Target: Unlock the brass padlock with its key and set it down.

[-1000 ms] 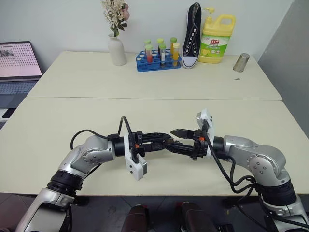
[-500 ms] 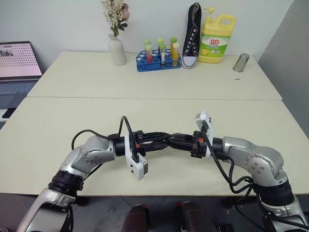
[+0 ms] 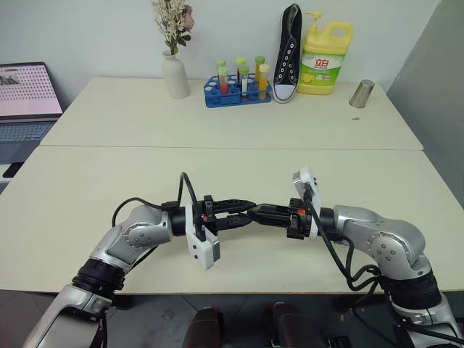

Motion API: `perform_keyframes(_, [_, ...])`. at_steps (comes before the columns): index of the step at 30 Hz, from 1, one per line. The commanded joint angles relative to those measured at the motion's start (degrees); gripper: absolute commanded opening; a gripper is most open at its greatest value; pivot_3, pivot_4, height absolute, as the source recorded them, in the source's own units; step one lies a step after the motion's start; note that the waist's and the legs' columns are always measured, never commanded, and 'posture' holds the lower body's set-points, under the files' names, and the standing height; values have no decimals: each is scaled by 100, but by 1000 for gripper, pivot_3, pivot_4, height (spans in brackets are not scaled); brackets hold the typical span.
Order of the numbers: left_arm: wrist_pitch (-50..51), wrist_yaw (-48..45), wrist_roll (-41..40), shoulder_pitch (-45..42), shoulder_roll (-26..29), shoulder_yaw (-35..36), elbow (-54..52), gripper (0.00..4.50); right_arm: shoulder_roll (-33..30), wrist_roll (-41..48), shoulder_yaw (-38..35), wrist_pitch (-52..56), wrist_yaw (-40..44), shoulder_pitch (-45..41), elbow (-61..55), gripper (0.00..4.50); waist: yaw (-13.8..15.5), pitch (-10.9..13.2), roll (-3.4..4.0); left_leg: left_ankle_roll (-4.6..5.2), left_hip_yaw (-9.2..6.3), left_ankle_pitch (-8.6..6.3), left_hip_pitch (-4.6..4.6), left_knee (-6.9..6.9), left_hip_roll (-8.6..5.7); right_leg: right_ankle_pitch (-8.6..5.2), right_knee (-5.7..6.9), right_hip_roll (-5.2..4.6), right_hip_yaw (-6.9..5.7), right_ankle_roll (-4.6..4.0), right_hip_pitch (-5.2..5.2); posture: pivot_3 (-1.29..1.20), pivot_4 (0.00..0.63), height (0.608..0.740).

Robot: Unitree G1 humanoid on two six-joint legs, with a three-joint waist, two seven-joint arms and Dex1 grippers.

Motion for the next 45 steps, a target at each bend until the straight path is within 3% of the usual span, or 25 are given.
perform_keyframes(1, [20, -161, -303, 65, 65, -68, -94, 961, 40, 140, -172, -133, 105, -67, -103, 174, 0, 0, 0, 0, 0, 0, 0, 0, 0, 0, 0, 0, 0, 0, 0, 0, 150, 740])
perform_keyframes(5, [80, -290, -519, 90, 71, -17, -105, 961, 50, 146, -204, -135, 108, -58, -115, 174, 0, 0, 0, 0, 0, 0, 0, 0, 0, -1, 0, 0, 0, 2, 0, 0, 150, 740])
perform_keyframes(16, [-143, -504, -480, 30, 70, 87, -104, 4500, 54, 148, -273, -113, 56, -19, -130, 174, 1, 0, 0, 0, 0, 0, 0, 0, -1, -1, 0, 1, 1, 2, 0, 0, 150, 740])
perform_keyframes(23, [10, -388, -736, 239, 308, 476, -273, 4500, -90, 41, -391, -178, 87, 55, -90, 174, 0, 0, 0, 0, 1, 0, 0, 0, 0, -1, 0, 1, 1, 2, 0, 0, 150, 740])
perform_keyframes(25, [714, -593, -1523, 526, 534, 621, -435, 4500, -244, -37, -518, -254, 142, 52, -54, 174, -3, 0, 0, 0, 1, 0, 1, 0, 0, -1, 0, 1, 1, 2, 0, 0, 150, 740])
perform_keyframes(28, [1901, -843, -2451, 714, 604, 712, -800, 3655, -368, -19, -587, -308, 179, 50, -86, 174, -15, 1, 2, 0, 1, 0, 1, -2, 4, -2, 0, -1, 0, 3, -1, 0, 150, 740])
perform_keyframes(35, [4845, -1354, -3596, 226, 294, 686, -1129, 1361, -462, 92, -572, -316, 286, 59, -309, 174, 2, 1, 2, 0, -3, 0, 1, 4, -4, -4, 1, 24, -3, 6, 2, 0, 150, 740])
perform_keyframes(39, [6021, -1550, -4038, -85, -26, 740, -1295, 16, -444, 170, -604, -294, 266, 36, -385, 174, -3, 1, 2, 0, 0, 0, 0, 3, -4, -4, -2, 27, -3, 6, 2, 0, 150, 740])
perform_keyframes(45, [6833, -1870, -4116, -292, -455, 738, -1383, 0, -440, 258, -627, -268, 190, 41, -486, 174, -8, 1, 2, 0, -4, 0, 1, 2, -2, -4, -1, 31, 1, 6, 2, 0, 150, 740])
